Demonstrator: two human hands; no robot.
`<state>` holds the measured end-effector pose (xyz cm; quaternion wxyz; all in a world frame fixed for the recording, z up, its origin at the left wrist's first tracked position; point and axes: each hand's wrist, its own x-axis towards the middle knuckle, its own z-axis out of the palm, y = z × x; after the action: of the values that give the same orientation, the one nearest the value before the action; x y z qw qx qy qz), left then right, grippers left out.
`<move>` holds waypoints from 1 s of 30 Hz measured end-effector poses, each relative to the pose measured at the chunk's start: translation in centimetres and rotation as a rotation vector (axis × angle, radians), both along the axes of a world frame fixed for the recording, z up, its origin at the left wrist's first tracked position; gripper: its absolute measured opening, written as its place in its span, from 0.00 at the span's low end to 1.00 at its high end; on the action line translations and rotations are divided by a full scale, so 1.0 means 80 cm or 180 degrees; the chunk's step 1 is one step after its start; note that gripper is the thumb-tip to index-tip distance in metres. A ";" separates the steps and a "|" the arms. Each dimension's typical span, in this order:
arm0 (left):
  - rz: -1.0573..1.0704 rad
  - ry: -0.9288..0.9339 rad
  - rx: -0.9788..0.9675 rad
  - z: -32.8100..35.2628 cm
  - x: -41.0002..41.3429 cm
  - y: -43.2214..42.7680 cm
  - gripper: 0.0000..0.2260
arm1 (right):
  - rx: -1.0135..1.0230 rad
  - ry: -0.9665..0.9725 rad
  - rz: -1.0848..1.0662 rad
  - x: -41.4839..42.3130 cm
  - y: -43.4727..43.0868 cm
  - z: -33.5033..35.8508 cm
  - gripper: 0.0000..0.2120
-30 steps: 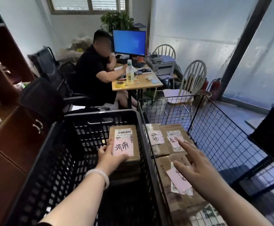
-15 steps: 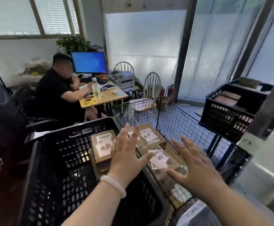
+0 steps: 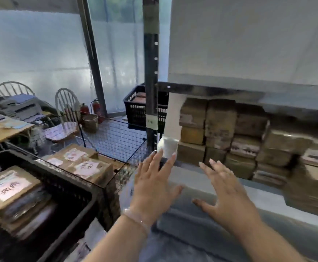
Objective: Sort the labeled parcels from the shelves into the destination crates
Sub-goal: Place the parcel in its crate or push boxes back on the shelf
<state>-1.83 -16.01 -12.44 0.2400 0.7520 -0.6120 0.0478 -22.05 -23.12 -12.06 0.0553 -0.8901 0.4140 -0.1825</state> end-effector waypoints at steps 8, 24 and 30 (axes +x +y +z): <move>-0.1189 -0.0230 -0.0349 0.022 -0.218 -0.074 0.36 | -0.0248 -0.0082 -0.1127 -0.220 0.010 0.021 0.49; -0.2583 -0.0067 -0.0269 0.013 -0.761 -0.178 0.36 | -0.0217 0.0010 -0.2494 -0.733 0.032 0.037 0.46; -0.2797 0.0138 -0.0052 0.012 -0.870 -0.215 0.36 | -0.0099 -0.0219 -0.2732 -0.835 0.021 0.039 0.44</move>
<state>-71.43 -33.21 -11.50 0.2563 0.4192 -0.8682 -0.0698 -88.87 -21.45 -8.94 -0.0253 -0.6313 0.7418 -0.2247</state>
